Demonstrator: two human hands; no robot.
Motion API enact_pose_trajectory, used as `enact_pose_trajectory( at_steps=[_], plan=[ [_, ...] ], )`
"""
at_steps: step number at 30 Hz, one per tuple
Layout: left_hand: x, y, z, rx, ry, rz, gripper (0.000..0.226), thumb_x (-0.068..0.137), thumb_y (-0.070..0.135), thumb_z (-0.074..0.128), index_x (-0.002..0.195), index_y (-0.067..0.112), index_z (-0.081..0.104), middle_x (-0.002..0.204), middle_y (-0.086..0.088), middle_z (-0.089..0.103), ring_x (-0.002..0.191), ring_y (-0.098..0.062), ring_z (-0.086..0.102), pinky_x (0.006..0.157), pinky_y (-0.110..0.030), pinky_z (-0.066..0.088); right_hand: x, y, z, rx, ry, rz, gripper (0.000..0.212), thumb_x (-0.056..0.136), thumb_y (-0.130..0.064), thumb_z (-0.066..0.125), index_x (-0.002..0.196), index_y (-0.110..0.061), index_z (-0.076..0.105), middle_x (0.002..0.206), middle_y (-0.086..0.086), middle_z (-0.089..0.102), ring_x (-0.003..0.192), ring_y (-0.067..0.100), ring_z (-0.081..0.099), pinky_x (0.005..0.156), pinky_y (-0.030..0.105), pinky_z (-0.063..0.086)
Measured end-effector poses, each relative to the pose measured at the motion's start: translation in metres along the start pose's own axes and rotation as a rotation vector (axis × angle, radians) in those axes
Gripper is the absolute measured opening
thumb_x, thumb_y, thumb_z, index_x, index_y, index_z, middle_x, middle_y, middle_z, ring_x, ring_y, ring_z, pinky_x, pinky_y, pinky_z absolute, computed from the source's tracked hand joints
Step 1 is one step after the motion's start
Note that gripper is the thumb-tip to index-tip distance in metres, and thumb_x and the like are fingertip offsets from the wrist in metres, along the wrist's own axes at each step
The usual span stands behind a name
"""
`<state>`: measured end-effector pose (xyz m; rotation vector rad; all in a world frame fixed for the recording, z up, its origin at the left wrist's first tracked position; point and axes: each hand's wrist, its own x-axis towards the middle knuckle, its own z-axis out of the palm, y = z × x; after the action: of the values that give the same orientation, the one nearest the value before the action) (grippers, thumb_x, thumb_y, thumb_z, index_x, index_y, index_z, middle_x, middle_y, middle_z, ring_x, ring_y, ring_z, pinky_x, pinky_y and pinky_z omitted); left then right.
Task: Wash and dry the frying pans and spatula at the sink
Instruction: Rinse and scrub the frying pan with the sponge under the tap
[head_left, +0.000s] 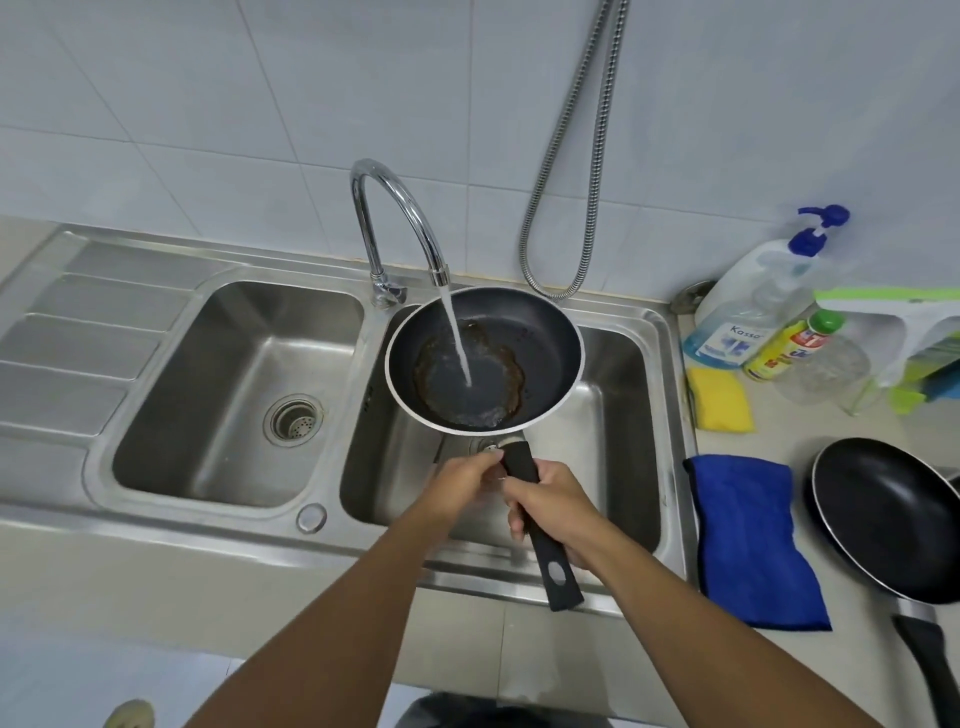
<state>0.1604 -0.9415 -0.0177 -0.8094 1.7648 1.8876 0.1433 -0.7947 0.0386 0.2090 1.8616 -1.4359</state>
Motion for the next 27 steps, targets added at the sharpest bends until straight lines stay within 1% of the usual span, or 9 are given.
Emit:
enact_pose_trajectory(
  at_steps=[7,10,12,15,18,20,22,24,27],
  plan=[
    [-0.001,0.015,0.026,-0.261,-0.024,-0.012,0.022,0.092,0.028,0.078,0.098,0.007,0.074,0.096,-0.013,0.078,0.089,-0.026,0.073,0.095,-0.045,0.058,-0.011,0.02,0.011,-0.063,-0.038,-0.058,0.016,0.079,-0.001,0.06,0.093,-0.006,0.055,0.057,0.011,0.061,0.044,0.028,0.058,0.053,0.035,0.054],
    [0.003,0.018,0.031,-0.249,0.095,-0.019,0.018,0.081,0.015,0.086,0.089,0.007,0.072,0.079,-0.012,0.074,0.079,-0.029,0.069,0.092,-0.052,0.06,-0.009,0.025,0.018,-0.116,-0.112,-0.104,0.045,0.079,-0.005,0.066,0.118,-0.019,0.05,0.068,0.001,0.067,0.054,0.017,0.066,0.056,0.031,0.054],
    [0.001,0.024,0.032,-0.244,0.118,0.001,0.013,0.086,0.008,0.079,0.078,0.006,0.069,0.069,-0.012,0.07,0.072,-0.029,0.066,0.082,-0.045,0.06,-0.008,0.027,0.014,-0.173,-0.219,-0.173,0.072,0.077,-0.005,0.074,0.138,-0.019,0.038,0.086,-0.003,0.066,0.07,0.003,0.066,0.064,0.026,0.055],
    [0.0,0.028,0.031,-0.255,0.098,0.039,0.022,0.096,0.008,0.069,0.074,0.006,0.066,0.059,-0.006,0.066,0.061,-0.022,0.062,0.066,-0.035,0.057,-0.01,0.019,-0.008,-0.31,-0.457,-0.055,0.109,0.068,-0.021,0.093,0.146,-0.041,0.02,0.108,-0.002,0.065,0.085,0.008,0.066,0.065,0.022,0.053],
    [-0.003,0.031,0.03,-0.388,0.041,0.075,0.013,0.098,0.004,0.066,0.085,0.003,0.065,0.066,-0.007,0.064,0.06,-0.019,0.058,0.071,-0.036,0.061,-0.009,0.006,-0.055,-0.495,-0.53,0.089,0.062,0.069,-0.029,0.092,0.12,-0.034,0.057,0.102,0.001,0.072,0.082,0.015,0.069,0.071,0.034,0.054],
    [-0.004,0.033,0.026,-0.429,0.02,0.05,0.01,0.098,0.003,0.066,0.089,0.004,0.062,0.07,-0.007,0.062,0.055,-0.016,0.056,0.059,-0.034,0.063,0.006,0.006,-0.09,-0.613,-0.332,0.057,0.043,0.078,-0.024,0.086,0.115,-0.029,0.065,0.098,0.001,0.075,0.082,0.016,0.072,0.078,0.037,0.06],
    [-0.004,0.034,0.021,-0.435,0.011,0.012,0.013,0.099,0.0,0.061,0.089,0.006,0.057,0.07,-0.007,0.056,0.044,-0.01,0.048,0.038,-0.021,0.046,0.029,0.006,-0.127,-0.687,0.028,-0.041,0.034,0.087,-0.014,0.075,0.118,-0.022,0.066,0.099,-0.001,0.072,0.09,0.016,0.07,0.086,0.034,0.057],
    [-0.002,0.034,0.015,-0.479,-0.011,-0.035,0.018,0.099,-0.005,0.055,0.086,0.007,0.051,0.071,-0.007,0.05,0.036,-0.006,0.038,0.03,-0.014,0.027,0.051,0.003,-0.16,-0.733,0.387,-0.169,0.038,0.089,-0.011,0.07,0.126,-0.014,0.063,0.109,0.005,0.065,0.101,0.02,0.062,0.09,0.033,0.051],
    [-0.003,0.027,0.012,-0.476,-0.013,-0.097,0.018,0.098,-0.005,0.053,0.085,0.007,0.05,0.069,-0.006,0.048,0.034,-0.006,0.034,0.03,-0.012,0.022,0.077,0.001,-0.205,-0.907,0.744,-0.151,0.051,0.087,-0.021,0.07,0.134,-0.01,0.053,0.132,0.021,0.048,0.12,0.038,0.047,0.102,0.047,0.039]
  ],
)
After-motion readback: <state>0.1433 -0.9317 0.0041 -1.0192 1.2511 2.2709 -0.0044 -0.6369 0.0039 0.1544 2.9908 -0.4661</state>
